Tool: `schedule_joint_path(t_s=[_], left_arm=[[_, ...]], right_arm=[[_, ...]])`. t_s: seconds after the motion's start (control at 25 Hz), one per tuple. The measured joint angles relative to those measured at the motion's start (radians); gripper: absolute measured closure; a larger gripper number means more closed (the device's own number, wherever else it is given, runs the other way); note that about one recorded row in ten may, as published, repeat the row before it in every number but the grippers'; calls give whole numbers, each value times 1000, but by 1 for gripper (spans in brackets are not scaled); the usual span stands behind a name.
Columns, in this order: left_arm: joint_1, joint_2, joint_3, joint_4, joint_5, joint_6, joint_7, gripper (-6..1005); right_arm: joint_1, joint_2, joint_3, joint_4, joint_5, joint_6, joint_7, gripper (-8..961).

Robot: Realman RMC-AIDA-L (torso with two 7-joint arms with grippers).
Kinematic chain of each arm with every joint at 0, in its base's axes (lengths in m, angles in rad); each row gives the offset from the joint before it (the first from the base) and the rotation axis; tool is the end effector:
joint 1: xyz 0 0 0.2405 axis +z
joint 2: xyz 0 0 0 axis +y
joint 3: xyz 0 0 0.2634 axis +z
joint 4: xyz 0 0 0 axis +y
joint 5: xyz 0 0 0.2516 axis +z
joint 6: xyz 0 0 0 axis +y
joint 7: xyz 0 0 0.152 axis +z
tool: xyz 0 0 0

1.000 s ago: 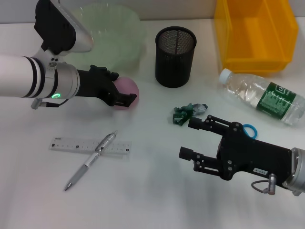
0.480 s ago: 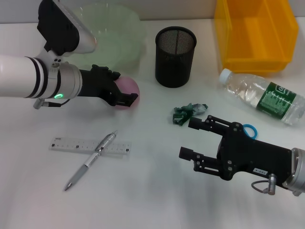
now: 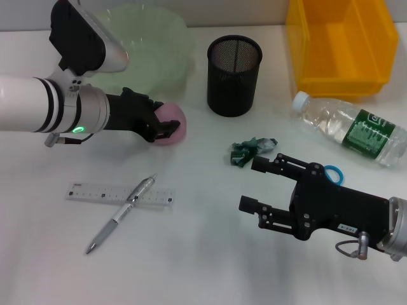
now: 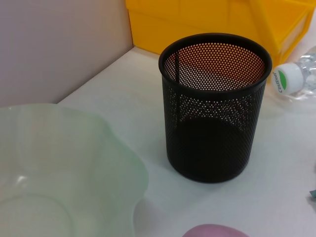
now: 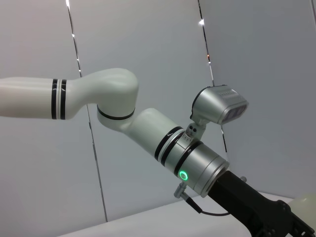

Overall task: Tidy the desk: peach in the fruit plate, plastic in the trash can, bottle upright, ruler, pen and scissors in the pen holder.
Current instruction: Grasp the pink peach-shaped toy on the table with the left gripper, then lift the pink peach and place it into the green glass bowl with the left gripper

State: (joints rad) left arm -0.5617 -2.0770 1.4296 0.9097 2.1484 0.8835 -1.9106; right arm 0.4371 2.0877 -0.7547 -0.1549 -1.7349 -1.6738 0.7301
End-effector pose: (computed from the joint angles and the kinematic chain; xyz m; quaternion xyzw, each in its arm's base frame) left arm -0.2328 0.4381 -0.0716 -0.9520 -0.1857 0.0102 0.2433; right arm 0.3028 0.2705 -0.0880 -0.9010 0.1317 0.3914 0.1328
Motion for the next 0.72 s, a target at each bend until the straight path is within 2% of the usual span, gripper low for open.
schedule_joint_path(t_s=[0.28,0.56,0.72], left_arm=[[9,0,0,11,-4,-8,-2,627],[17,2,0,11,-37,-12,0,800],[19,2,0,13,-40,-11,1,825]], right_arm=[[0,0,0,0,0,-3,0,218],[-2,0,0,1,8,-2,1,219],[-3,0,0,1,9,-2,1,218]])
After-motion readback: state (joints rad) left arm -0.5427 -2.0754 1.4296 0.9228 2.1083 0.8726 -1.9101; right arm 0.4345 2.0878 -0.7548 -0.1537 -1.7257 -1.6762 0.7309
